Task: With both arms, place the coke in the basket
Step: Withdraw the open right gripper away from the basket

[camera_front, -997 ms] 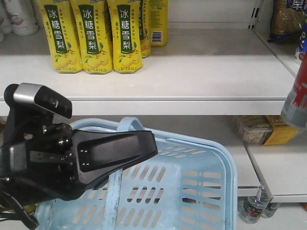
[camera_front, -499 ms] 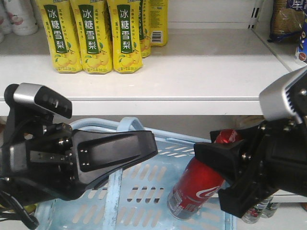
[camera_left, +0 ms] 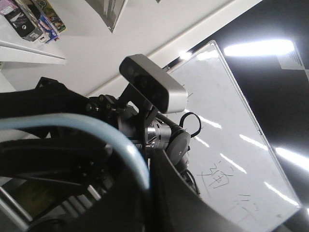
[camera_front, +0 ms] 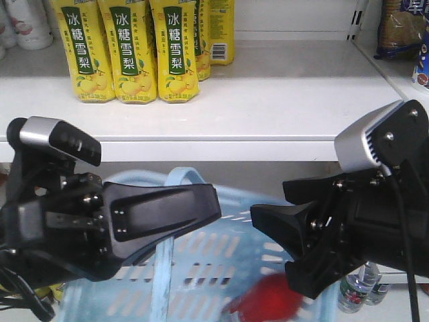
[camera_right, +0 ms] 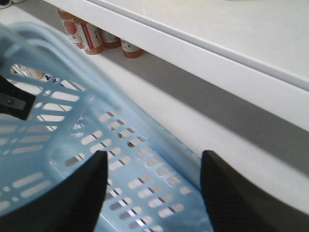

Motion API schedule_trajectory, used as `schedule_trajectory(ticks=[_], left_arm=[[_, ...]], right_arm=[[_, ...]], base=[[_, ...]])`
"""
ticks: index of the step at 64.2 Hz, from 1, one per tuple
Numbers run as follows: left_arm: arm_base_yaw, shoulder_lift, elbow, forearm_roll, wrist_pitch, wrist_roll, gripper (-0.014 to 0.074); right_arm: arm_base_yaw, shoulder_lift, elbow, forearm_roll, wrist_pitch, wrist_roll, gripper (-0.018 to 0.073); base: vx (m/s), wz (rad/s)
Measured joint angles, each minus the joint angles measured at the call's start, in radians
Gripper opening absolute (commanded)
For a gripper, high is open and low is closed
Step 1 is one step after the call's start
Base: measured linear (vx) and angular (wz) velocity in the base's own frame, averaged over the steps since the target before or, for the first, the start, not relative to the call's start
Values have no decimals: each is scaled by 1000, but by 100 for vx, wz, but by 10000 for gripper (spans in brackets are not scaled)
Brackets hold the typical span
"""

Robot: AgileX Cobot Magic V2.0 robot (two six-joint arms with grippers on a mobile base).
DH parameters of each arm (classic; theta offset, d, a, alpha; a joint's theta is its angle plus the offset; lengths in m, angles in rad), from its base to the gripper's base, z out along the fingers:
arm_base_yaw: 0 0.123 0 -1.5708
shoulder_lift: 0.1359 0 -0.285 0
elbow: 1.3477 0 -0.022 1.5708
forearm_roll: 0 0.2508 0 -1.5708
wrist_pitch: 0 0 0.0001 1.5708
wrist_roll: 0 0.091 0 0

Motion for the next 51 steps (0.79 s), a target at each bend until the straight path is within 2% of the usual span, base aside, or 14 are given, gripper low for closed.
schedule_trajectory(ticks=[7, 14, 23, 33, 41, 51], left_arm=[[-1, 4, 8, 26, 28, -1, -6], [-1, 3, 10, 30, 34, -1, -6], [-1, 3, 10, 31, 28, -4, -6], [-1, 3, 10, 27, 22, -1, -6], [-1, 3, 10, 19, 19, 0, -6], [-1, 3, 10, 19, 19, -1, -6]], right_arm=[[0, 0, 0, 0, -27, -1, 603], [0, -9, 0, 0, -37, -3, 557], [0, -67, 0, -12, -21, -3, 351], [0, -195, 0, -86, 57, 9, -17], [0, -322, 0, -197, 179, 59, -4], [0, -462, 28, -355, 294, 211, -4]], base=[[0, 0], [0, 0], [0, 0], [0, 0], [0, 0], [0, 0]])
